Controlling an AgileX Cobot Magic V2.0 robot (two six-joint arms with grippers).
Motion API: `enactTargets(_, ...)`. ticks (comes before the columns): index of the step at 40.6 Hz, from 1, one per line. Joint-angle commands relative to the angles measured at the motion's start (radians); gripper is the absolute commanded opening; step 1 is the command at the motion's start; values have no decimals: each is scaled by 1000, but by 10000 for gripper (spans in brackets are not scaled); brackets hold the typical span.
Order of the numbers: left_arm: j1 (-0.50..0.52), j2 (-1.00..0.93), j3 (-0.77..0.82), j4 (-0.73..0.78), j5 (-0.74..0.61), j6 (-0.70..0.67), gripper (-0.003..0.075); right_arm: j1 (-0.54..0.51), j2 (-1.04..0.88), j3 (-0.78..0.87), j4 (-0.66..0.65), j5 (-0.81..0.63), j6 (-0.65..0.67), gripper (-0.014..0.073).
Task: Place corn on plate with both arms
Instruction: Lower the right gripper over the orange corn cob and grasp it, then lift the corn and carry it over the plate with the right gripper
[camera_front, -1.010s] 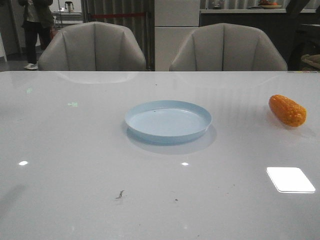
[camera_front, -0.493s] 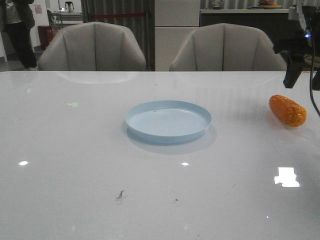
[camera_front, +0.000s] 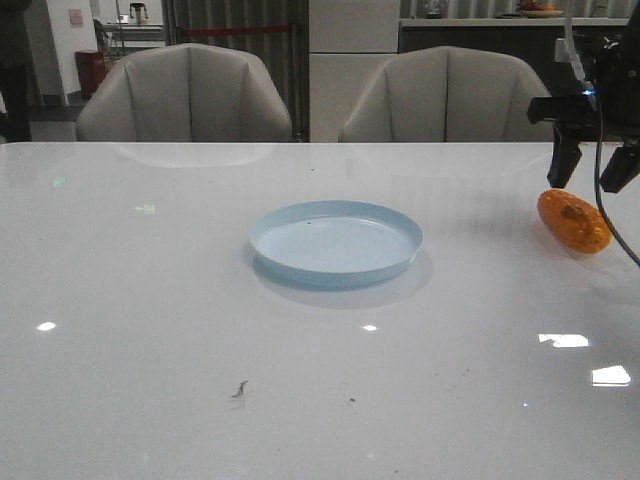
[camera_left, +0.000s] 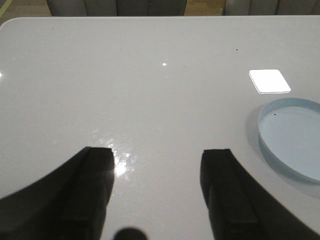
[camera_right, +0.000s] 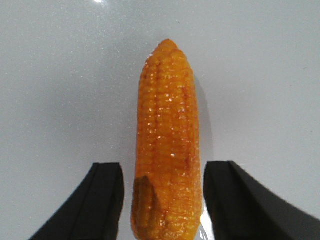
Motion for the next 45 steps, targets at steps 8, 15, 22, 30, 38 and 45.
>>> enactTargets(8,0,-16,-30,-22,-53,0,448,0,-19,-31,-8,-36,-9,545)
enactTargets(15,0,-15,-30,-22,-55,0,448,0,9,-31,-2,-41,-9,533)
enactTargets(22,0,-15,-30,-22,-55,0,448,0,17,-31,2,-57,-9,389)
enactTargets(30,0,-15,-30,-22,-55,0,448,8,17,-67,16,-59,-11,282)
enactTargets(38,0,-15,-30,-41,-60,0,448,81,17,-203,21,-4,-72,282)
enactTargets(45,0,-15,-30,-52,-60,0,448,204,17,-292,21,33,-89,282)
